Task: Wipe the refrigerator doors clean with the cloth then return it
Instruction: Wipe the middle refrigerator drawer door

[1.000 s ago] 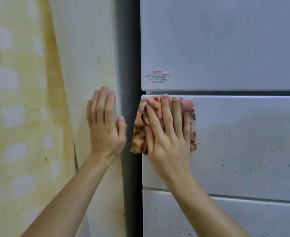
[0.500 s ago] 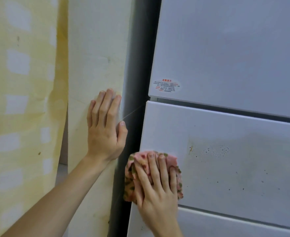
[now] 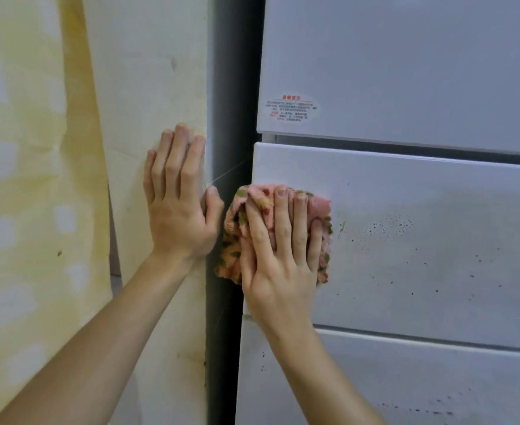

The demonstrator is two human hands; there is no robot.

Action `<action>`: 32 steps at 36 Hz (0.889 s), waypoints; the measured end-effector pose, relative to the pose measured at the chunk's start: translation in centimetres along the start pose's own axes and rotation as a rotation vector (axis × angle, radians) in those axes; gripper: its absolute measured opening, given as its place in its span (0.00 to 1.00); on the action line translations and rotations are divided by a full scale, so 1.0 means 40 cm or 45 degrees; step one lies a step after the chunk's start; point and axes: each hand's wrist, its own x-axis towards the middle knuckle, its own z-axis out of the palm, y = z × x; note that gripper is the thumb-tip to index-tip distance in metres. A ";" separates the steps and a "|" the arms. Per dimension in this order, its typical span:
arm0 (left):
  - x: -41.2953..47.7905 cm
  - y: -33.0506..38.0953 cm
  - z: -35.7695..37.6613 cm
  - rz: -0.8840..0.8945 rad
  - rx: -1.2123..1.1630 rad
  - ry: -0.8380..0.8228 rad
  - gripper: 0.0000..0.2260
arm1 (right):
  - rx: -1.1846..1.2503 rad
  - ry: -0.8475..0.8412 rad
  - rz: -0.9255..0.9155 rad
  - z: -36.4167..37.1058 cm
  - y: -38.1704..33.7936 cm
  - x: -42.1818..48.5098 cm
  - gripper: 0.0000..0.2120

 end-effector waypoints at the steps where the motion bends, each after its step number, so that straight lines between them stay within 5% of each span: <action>1: 0.000 0.001 0.000 0.002 0.002 0.002 0.30 | 0.003 -0.017 -0.010 0.002 -0.001 -0.030 0.25; 10: 0.000 0.000 0.000 0.019 0.010 0.049 0.30 | -0.007 -0.161 -0.103 -0.011 0.023 -0.128 0.27; 21: 0.002 0.002 0.000 0.008 0.016 0.044 0.27 | -0.020 0.190 0.071 -0.033 0.029 0.156 0.23; 32: 0.006 0.001 -0.005 -0.015 -0.033 0.023 0.30 | -0.017 -0.165 -0.203 -0.026 0.097 -0.151 0.25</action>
